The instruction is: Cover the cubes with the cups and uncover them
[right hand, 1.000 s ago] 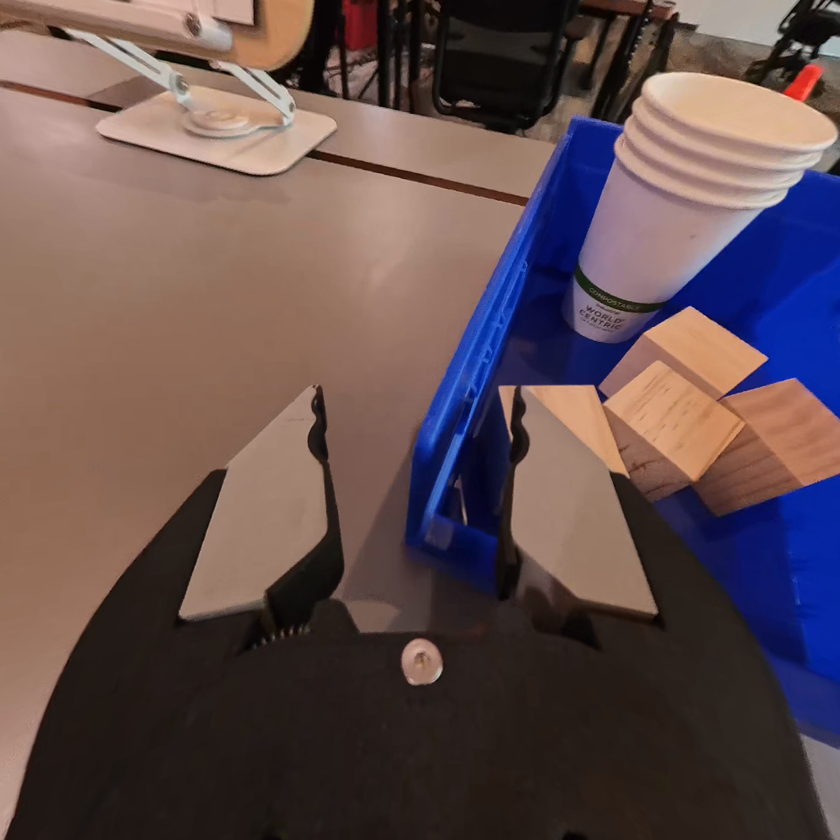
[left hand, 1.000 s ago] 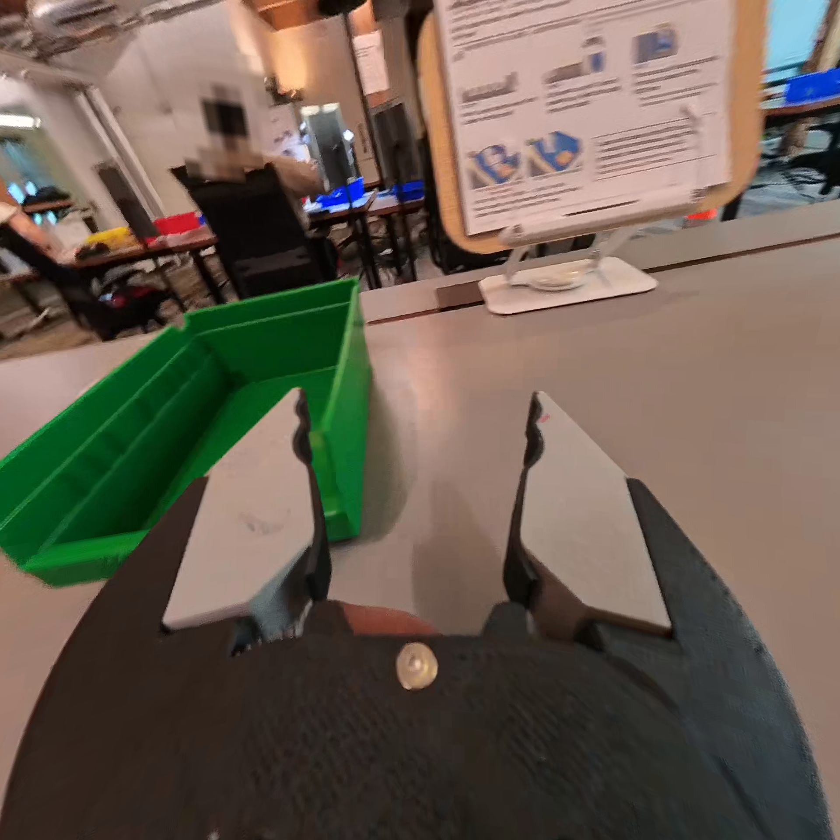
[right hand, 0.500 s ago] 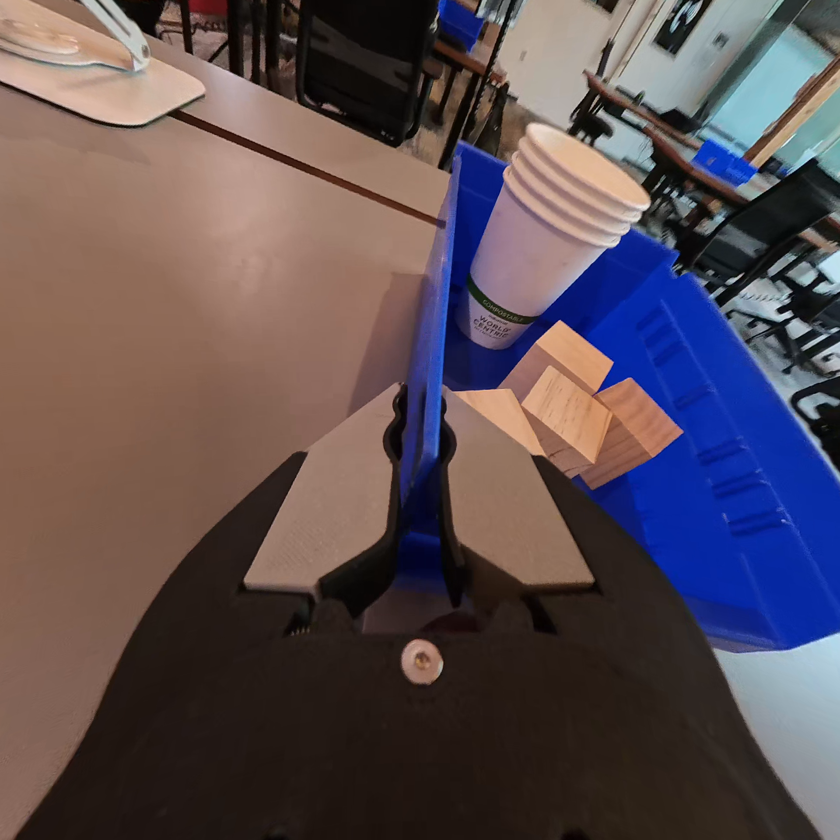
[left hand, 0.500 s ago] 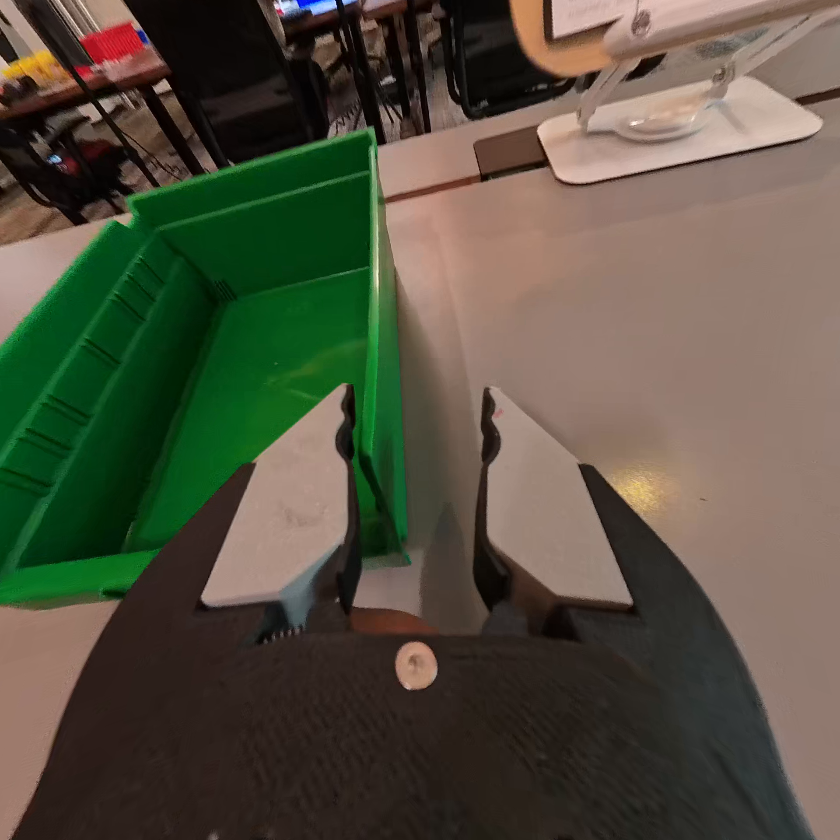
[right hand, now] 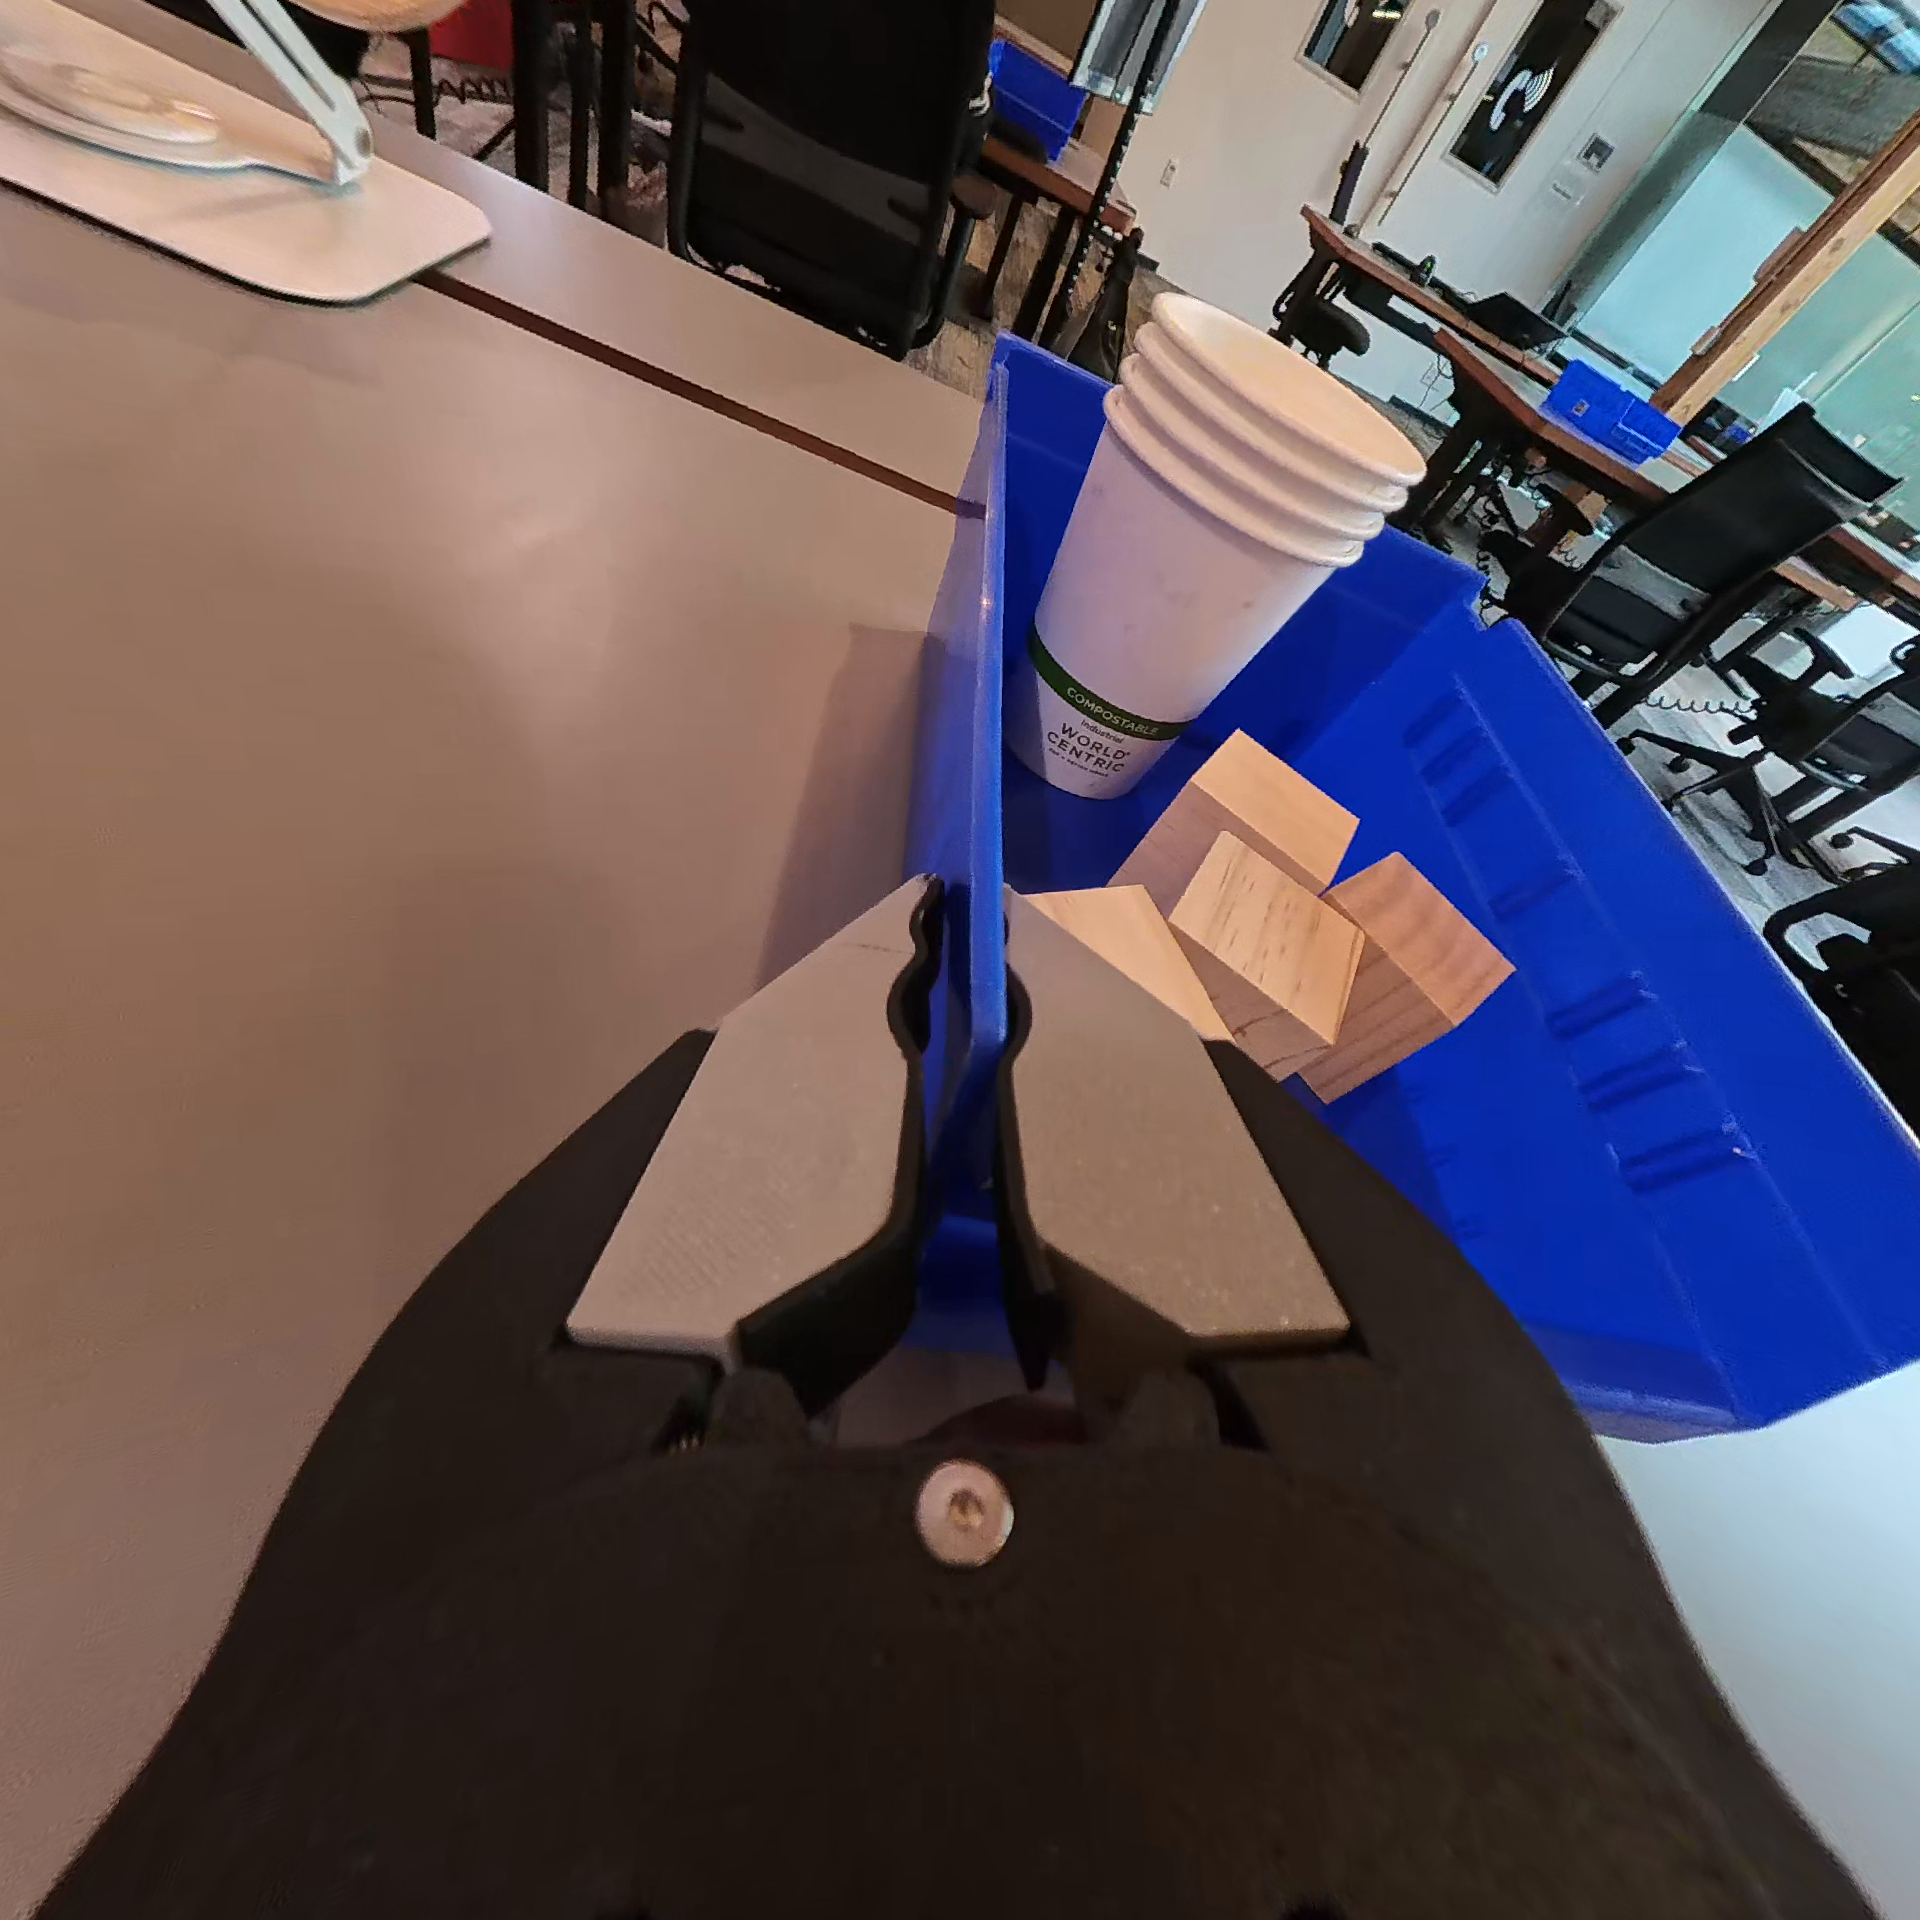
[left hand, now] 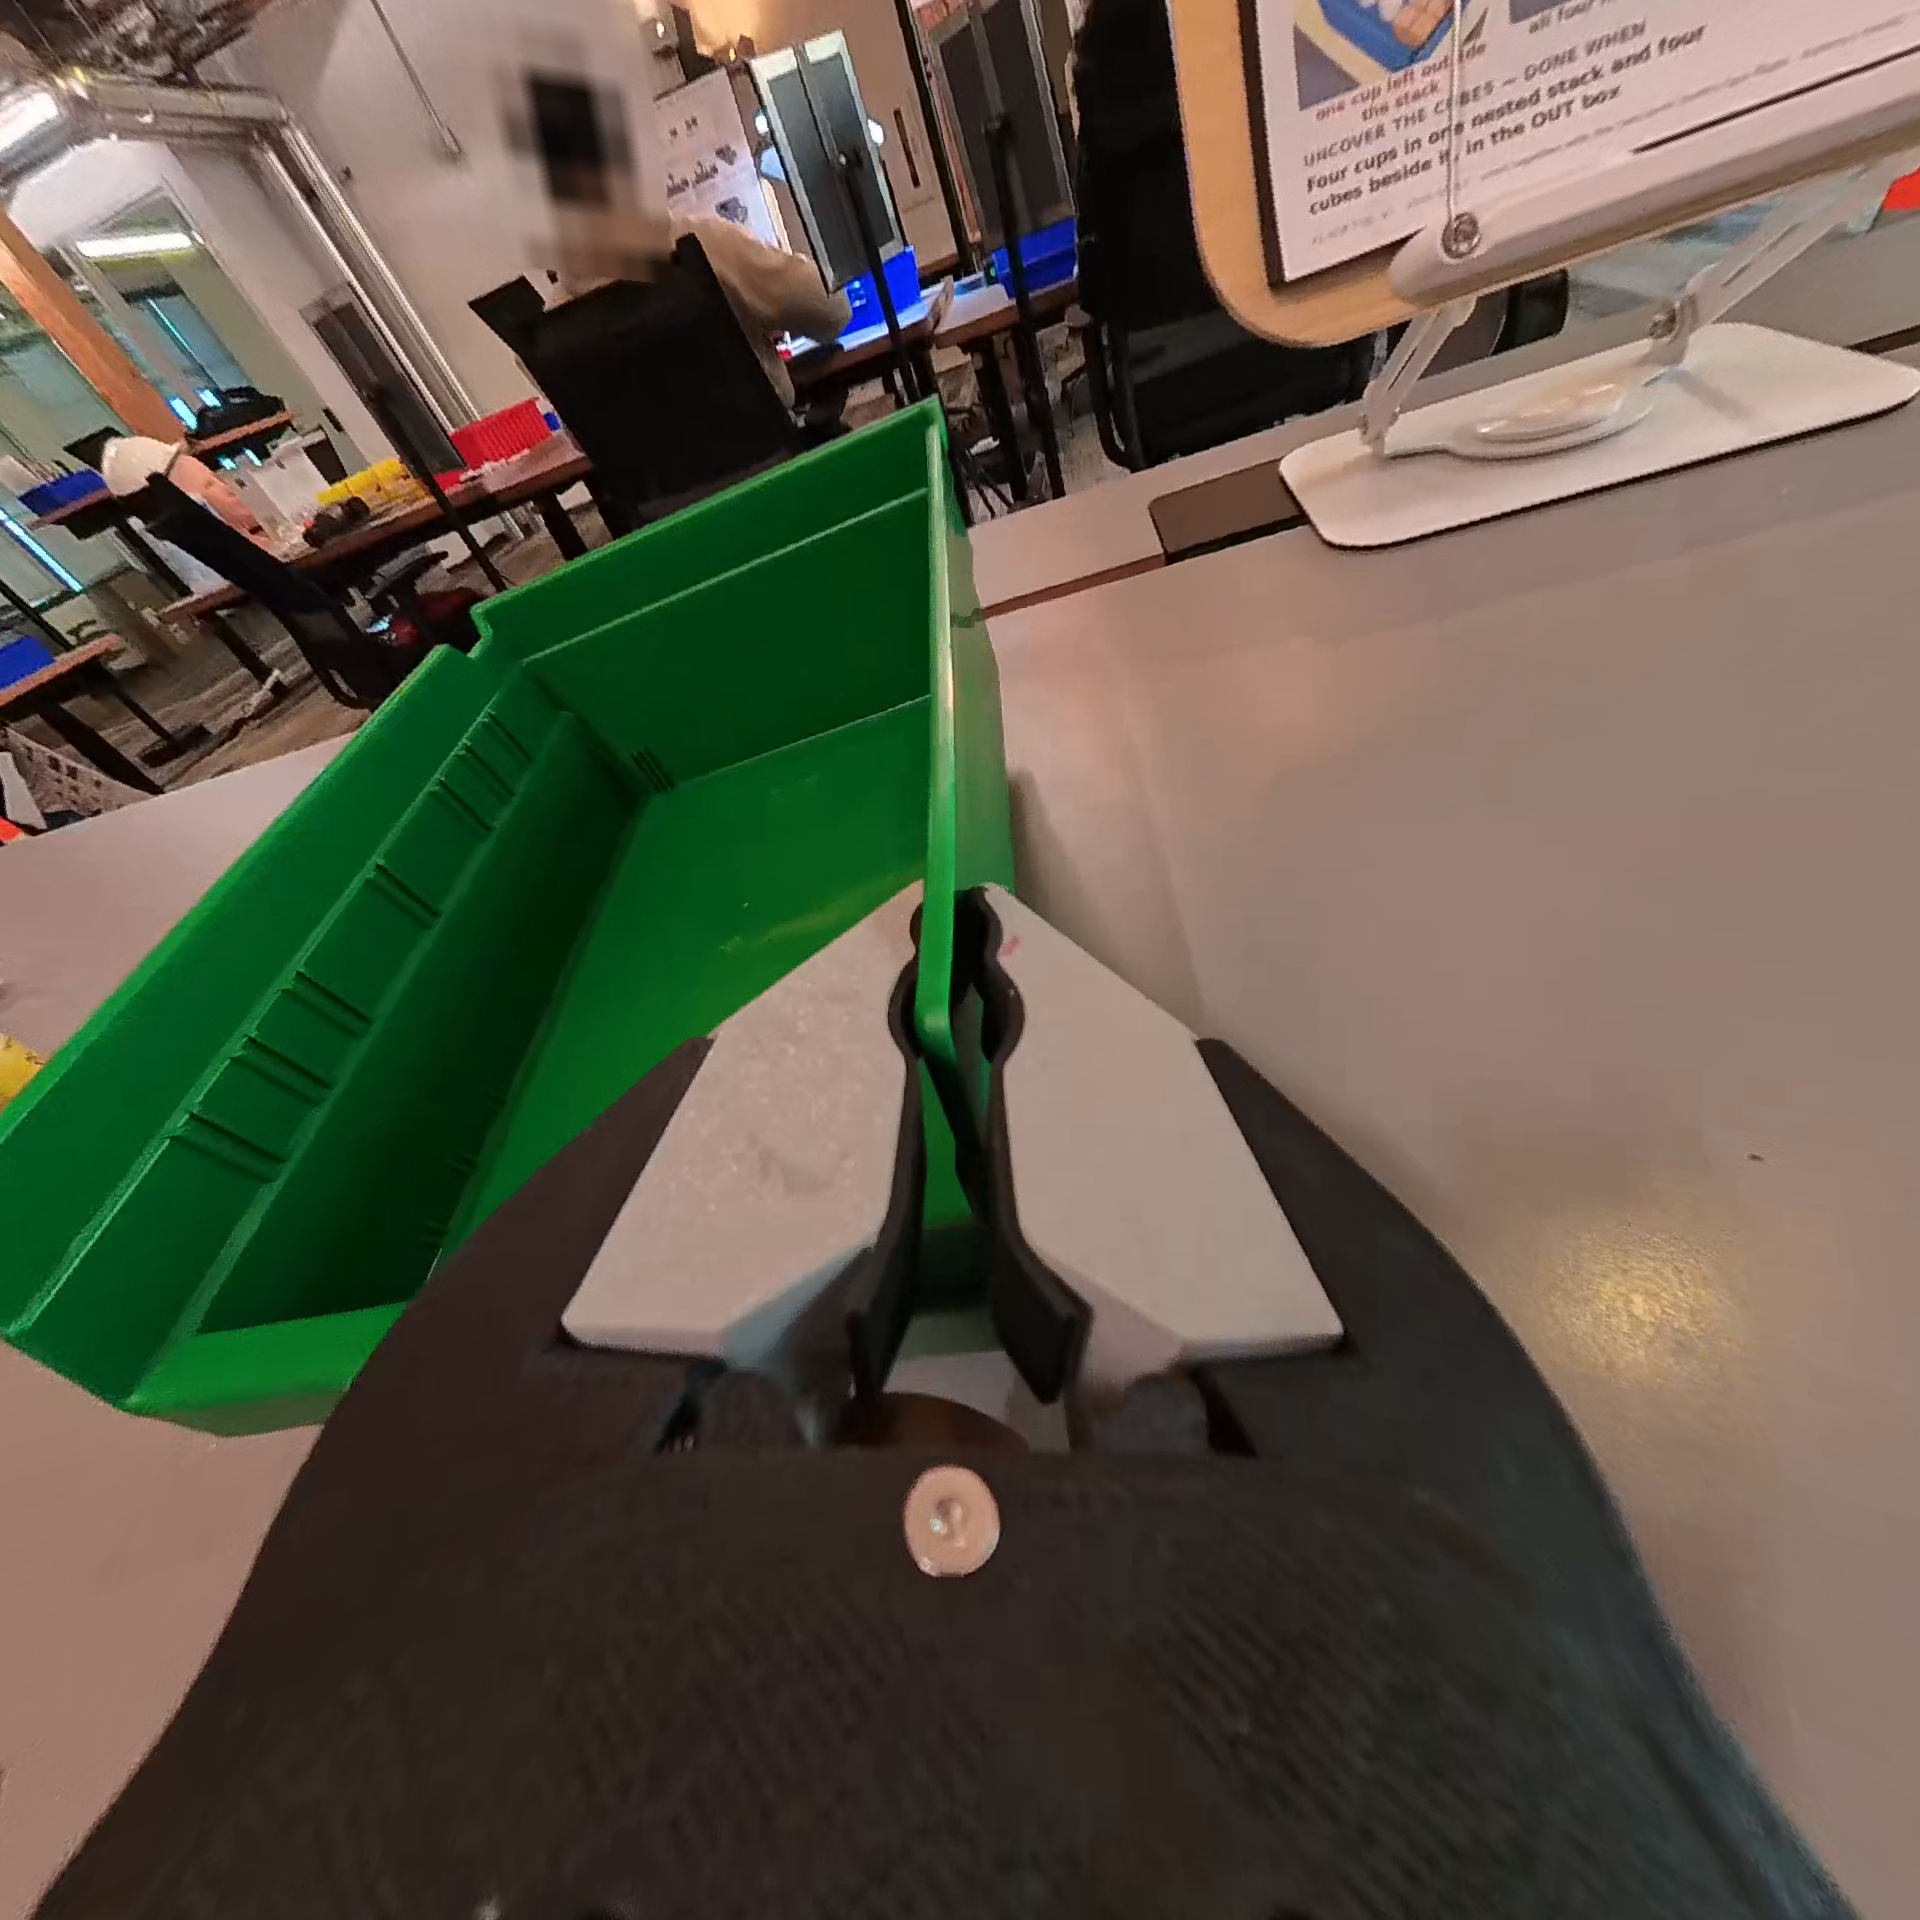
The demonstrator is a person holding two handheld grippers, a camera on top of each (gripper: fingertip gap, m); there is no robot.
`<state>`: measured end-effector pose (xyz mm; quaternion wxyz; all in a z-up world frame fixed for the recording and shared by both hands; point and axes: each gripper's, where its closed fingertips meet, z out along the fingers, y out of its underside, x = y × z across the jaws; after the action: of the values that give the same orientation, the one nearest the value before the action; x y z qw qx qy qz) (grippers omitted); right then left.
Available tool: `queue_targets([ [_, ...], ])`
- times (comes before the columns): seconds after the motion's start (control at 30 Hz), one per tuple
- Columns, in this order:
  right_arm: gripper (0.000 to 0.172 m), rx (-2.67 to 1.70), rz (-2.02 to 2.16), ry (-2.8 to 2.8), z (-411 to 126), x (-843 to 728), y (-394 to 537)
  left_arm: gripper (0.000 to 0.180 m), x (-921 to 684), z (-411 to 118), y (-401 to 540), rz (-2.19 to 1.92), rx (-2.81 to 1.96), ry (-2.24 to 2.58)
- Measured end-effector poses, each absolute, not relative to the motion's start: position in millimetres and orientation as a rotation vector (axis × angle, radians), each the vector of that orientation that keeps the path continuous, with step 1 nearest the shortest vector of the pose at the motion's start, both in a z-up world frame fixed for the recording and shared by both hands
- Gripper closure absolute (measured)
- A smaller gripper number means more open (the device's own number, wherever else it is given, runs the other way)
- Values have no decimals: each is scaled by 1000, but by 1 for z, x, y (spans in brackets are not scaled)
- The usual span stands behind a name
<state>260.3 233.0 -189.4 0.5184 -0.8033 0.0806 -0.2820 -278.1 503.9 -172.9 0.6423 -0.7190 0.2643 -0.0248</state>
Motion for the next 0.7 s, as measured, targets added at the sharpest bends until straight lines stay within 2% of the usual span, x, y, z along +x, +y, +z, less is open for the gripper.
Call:
queue_targets([
  [0.7,162,-1914,-654,87,-190,181,244,179,-271,-176,480,-36,-1600,664],
])
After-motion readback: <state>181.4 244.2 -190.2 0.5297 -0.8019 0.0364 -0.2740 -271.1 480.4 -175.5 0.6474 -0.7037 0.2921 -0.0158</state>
